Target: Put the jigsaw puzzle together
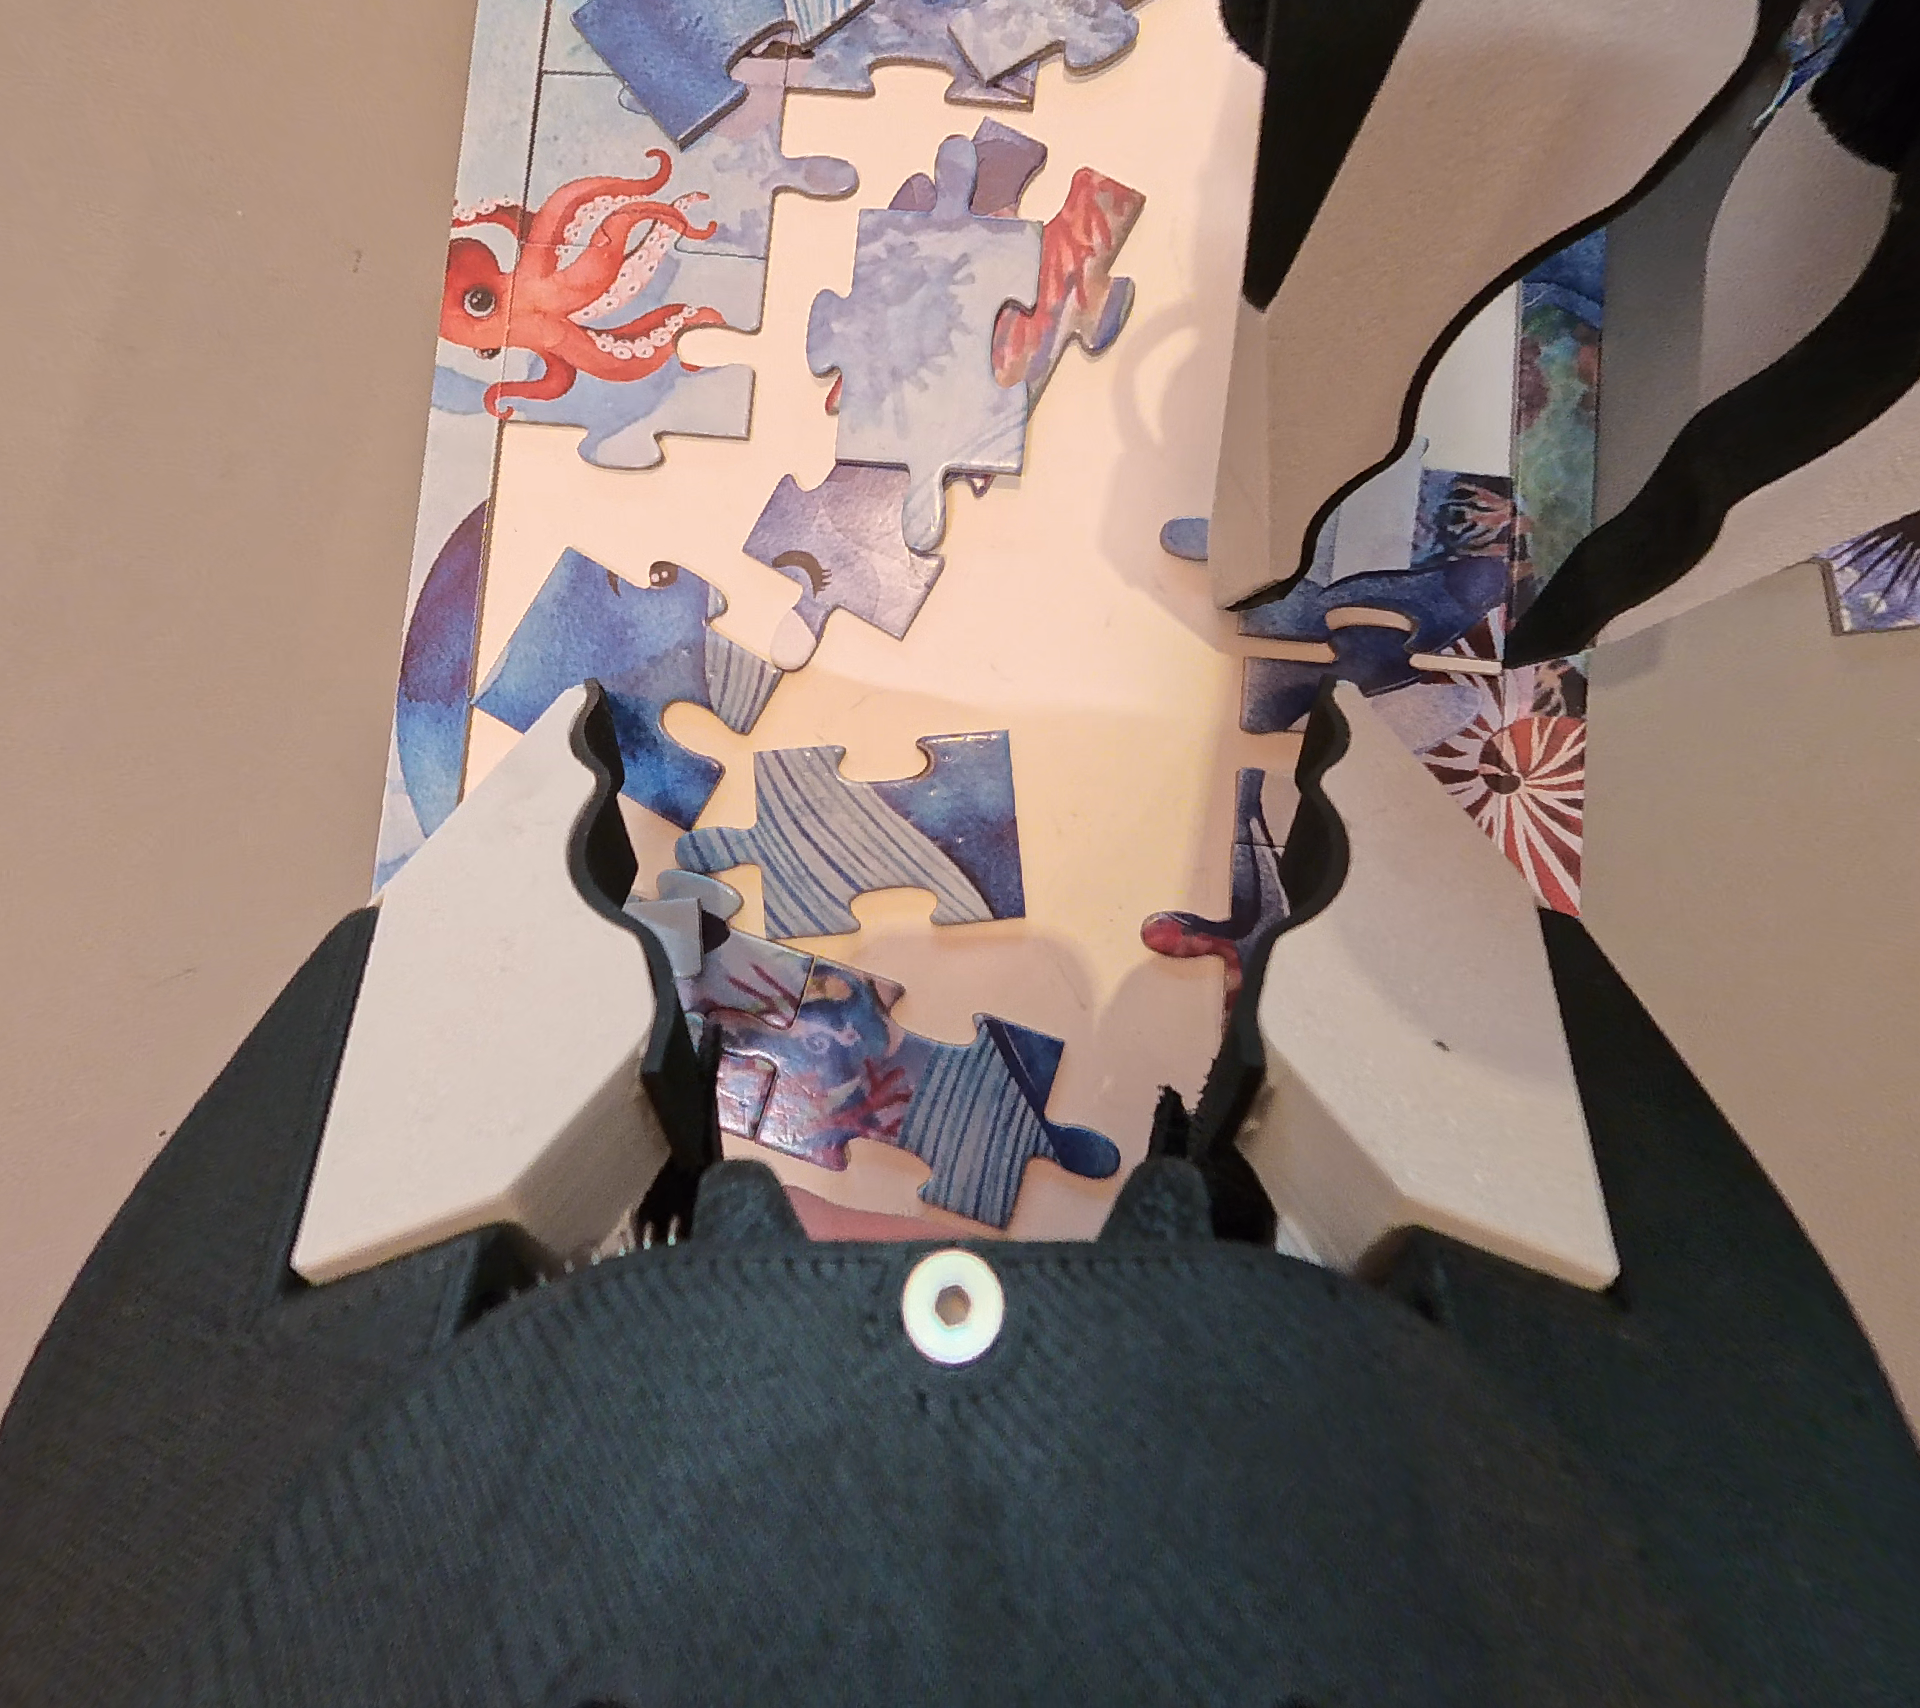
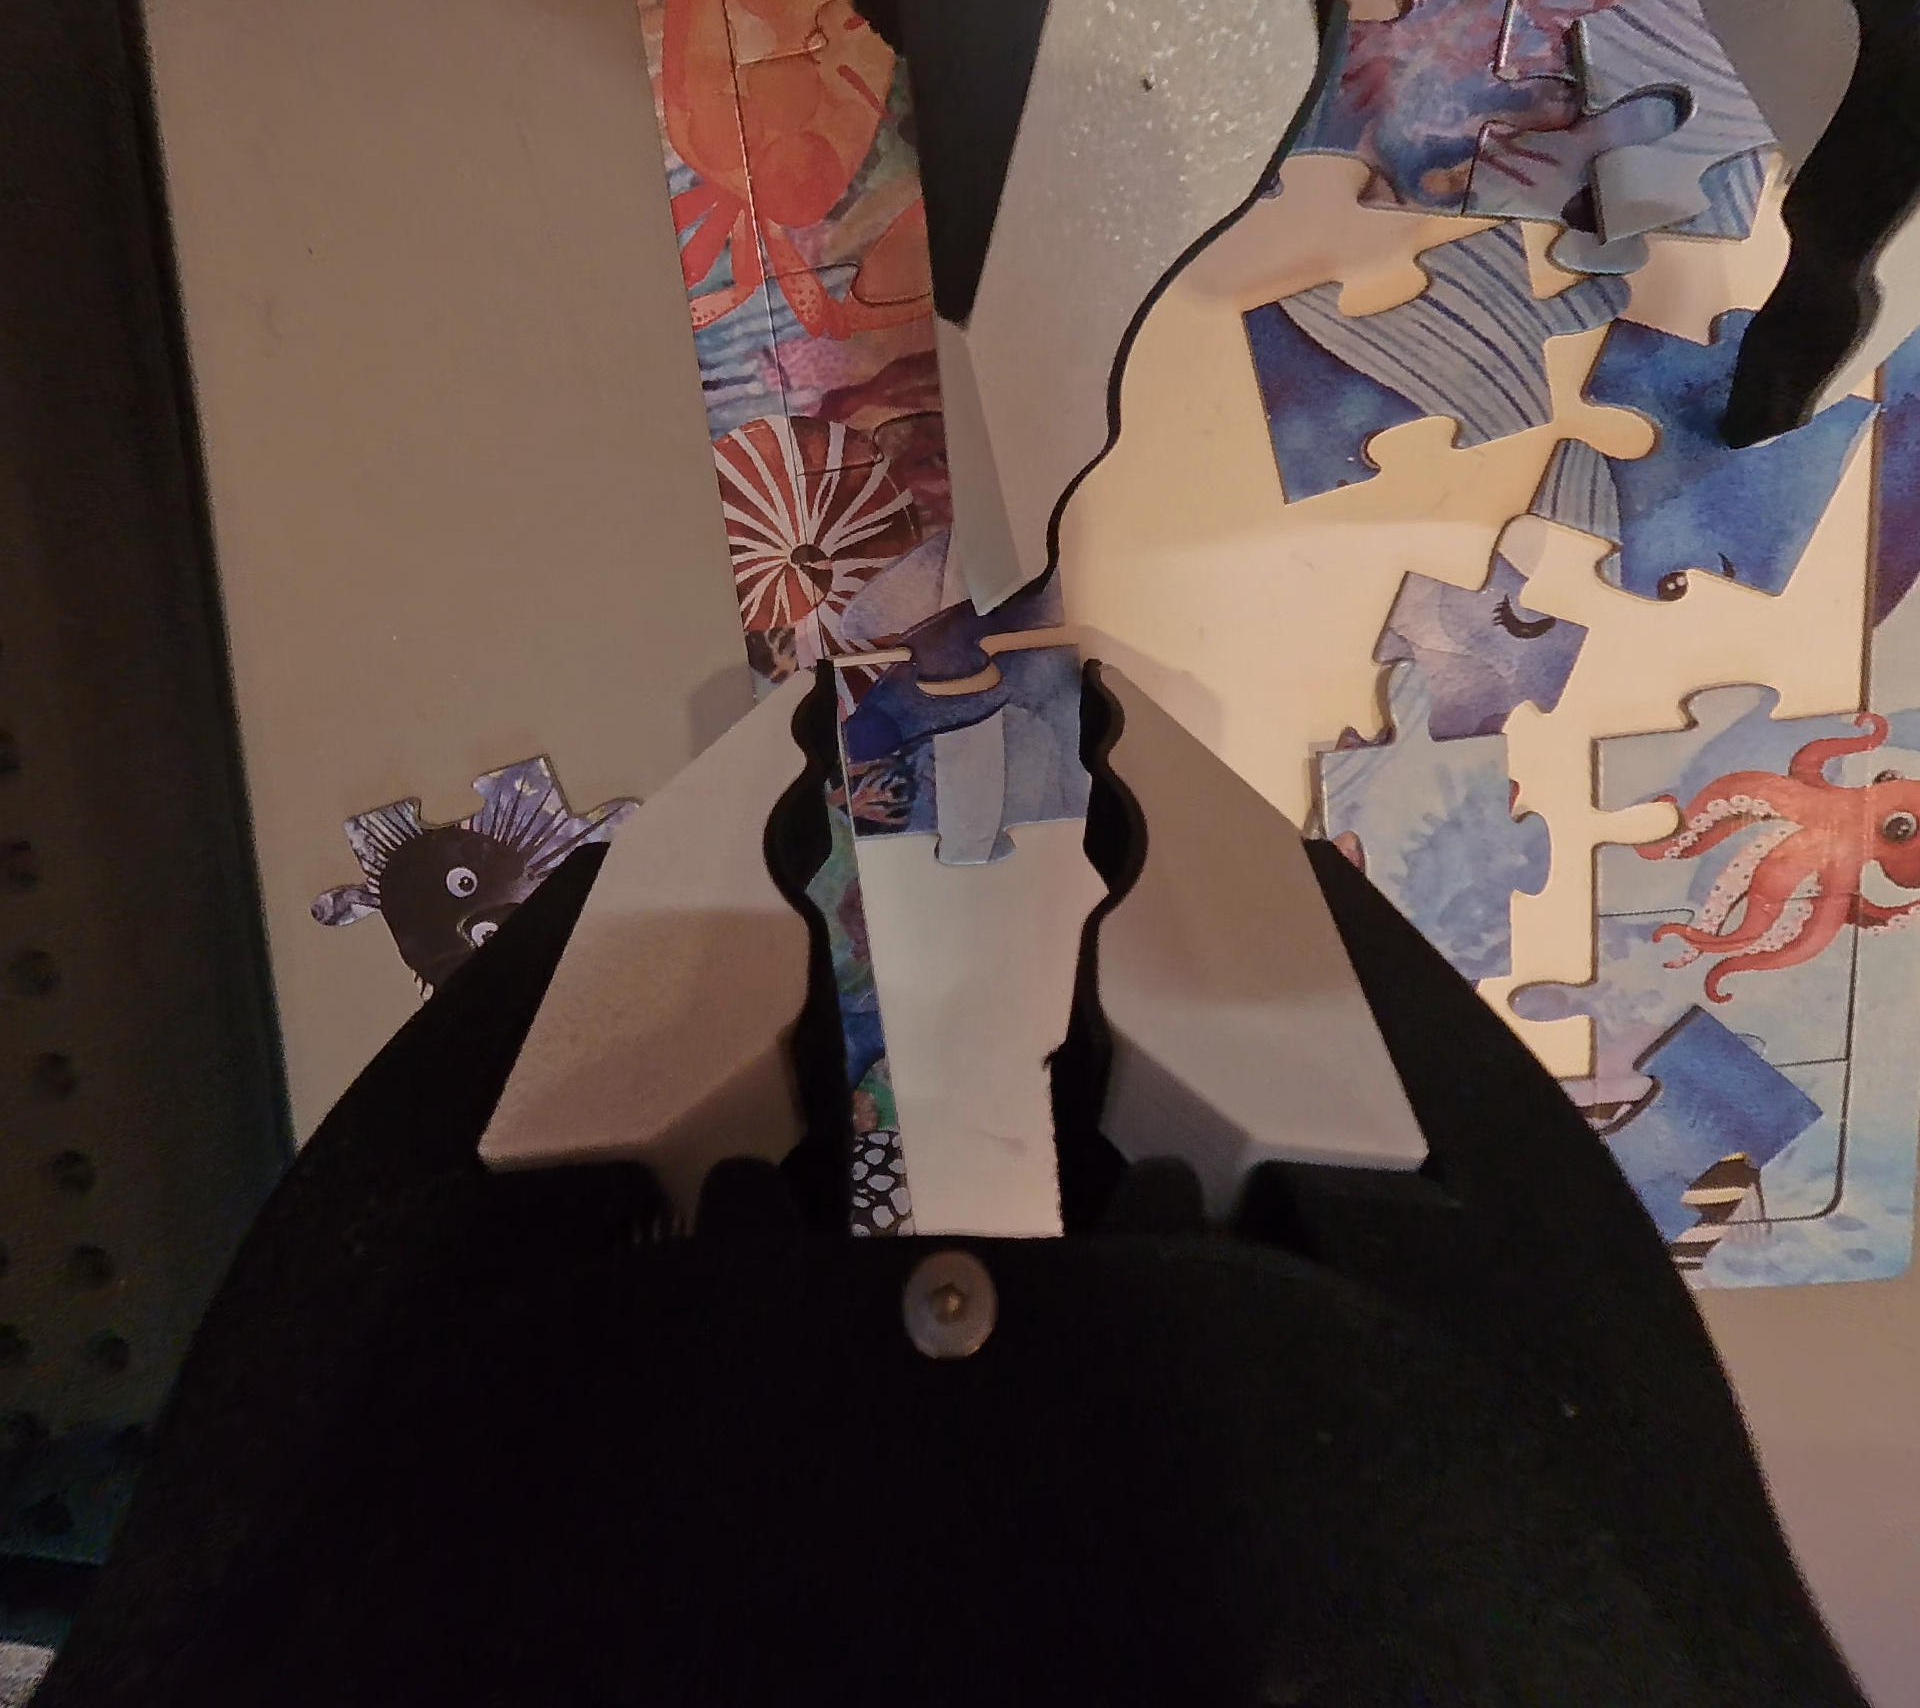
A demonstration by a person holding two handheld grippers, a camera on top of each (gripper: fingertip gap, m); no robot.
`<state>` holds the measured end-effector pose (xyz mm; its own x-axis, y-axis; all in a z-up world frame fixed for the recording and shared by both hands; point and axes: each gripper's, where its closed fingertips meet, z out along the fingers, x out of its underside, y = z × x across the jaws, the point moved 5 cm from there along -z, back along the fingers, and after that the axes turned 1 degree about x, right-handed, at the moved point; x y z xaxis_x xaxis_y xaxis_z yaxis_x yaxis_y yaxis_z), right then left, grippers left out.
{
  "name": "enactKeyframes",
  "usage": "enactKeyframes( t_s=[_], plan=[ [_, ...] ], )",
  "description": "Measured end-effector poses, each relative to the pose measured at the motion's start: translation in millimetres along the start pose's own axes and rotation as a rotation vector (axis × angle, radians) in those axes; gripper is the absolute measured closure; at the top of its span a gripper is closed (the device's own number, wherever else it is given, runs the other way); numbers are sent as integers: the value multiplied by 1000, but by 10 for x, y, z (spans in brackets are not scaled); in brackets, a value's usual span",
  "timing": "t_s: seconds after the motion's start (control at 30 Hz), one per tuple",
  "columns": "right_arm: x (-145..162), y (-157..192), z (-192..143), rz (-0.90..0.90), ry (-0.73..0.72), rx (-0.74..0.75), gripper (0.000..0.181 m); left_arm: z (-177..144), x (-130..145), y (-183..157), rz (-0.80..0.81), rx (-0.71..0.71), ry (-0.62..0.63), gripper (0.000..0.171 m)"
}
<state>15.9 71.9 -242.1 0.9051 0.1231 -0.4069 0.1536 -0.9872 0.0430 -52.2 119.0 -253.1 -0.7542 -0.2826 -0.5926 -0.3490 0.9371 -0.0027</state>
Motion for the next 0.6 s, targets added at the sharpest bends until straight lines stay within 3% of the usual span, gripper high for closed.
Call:
enactKeyframes(
  t_s=[0.03,0.6],
  plan=[
    [0,2,1,-1,-1,2,136,0,0,1,0,0,0,45],
    [-19,44,-23,-31,-5,27,127,5,-3,1,-1,0,-3,45]
  ],
)
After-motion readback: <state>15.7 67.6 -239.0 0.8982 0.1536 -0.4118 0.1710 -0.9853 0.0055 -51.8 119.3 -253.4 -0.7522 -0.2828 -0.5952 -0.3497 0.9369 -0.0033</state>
